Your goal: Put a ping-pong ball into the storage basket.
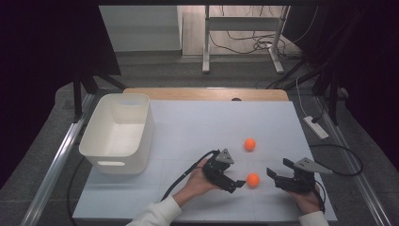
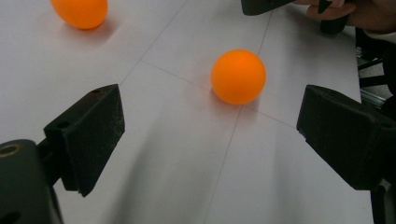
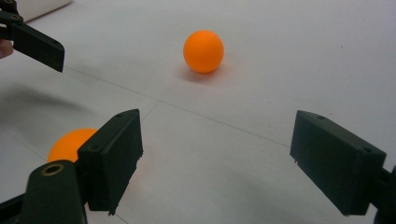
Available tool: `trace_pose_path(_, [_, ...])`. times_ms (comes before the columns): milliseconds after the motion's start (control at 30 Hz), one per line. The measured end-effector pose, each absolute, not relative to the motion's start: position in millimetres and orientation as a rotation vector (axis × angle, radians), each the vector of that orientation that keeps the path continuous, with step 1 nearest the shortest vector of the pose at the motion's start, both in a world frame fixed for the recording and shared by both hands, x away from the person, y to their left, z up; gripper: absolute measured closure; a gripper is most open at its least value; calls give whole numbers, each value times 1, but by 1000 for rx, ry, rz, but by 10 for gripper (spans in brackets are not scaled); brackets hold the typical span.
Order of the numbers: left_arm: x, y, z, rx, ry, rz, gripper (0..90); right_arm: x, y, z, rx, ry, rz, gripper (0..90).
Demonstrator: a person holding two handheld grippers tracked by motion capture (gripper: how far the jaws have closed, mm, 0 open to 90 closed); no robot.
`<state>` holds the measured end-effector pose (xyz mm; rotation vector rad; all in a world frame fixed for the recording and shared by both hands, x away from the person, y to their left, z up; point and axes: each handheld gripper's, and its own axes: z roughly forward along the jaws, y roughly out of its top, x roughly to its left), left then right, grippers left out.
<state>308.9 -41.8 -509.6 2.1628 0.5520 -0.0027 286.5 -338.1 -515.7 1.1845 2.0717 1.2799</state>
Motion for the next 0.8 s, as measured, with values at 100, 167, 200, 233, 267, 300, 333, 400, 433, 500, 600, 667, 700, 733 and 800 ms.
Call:
trace_pose_path(100, [309,-45,-510,2169,549,-5,85,287,-338,-516,1184,2071,1279,169])
trace_pose_path(167, [310,-47,-511,2171,548,-9,85,287,-338,-516,1185,2070,1280,169])
trace_pose_path(200, [310,-49,-511,2171,548,-13,85,286,-338,-516,1185,2069,1280,170])
trace_pose_path(233, [311,-50,-511,2173,546,-14,85,286,-338,-515,1185,2069,1276,170])
trace_pose_path(267, [311,-51,-511,2175,545,-16,85,286,-338,-515,1184,2068,1274,170])
trace_pose_path(300, [311,-52,-512,2176,545,-18,85,286,-338,-515,1184,2067,1273,170])
trace_pose_path(333, [312,-53,-512,2178,542,-19,85,286,-338,-515,1183,2066,1273,170])
trace_pose_path(400, [312,-56,-512,2179,540,-23,85,286,-339,-515,1183,2064,1273,170])
trace_pose_path(433, [313,-57,-512,2181,538,-25,85,286,-339,-515,1183,2064,1272,170])
trace_pose_path(500, [313,-58,-512,2179,539,-29,85,286,-339,-515,1184,2063,1272,170])
trace_pose_path(600, [314,-61,-512,2184,538,-37,85,286,-339,-515,1186,2062,1271,170])
trace_pose_path(667, [314,-64,-512,2190,533,-37,86,287,-339,-515,1188,2061,1271,170])
trace_pose_path(700, [314,-65,-512,2192,529,-40,86,287,-339,-515,1188,2061,1271,170])
trace_pose_path(733, [314,-65,-512,2192,529,-40,86,287,-339,-515,1188,2063,1269,170])
trace_pose_path(800, [314,-68,-512,2195,524,-43,86,287,-339,-516,1189,2062,1271,170])
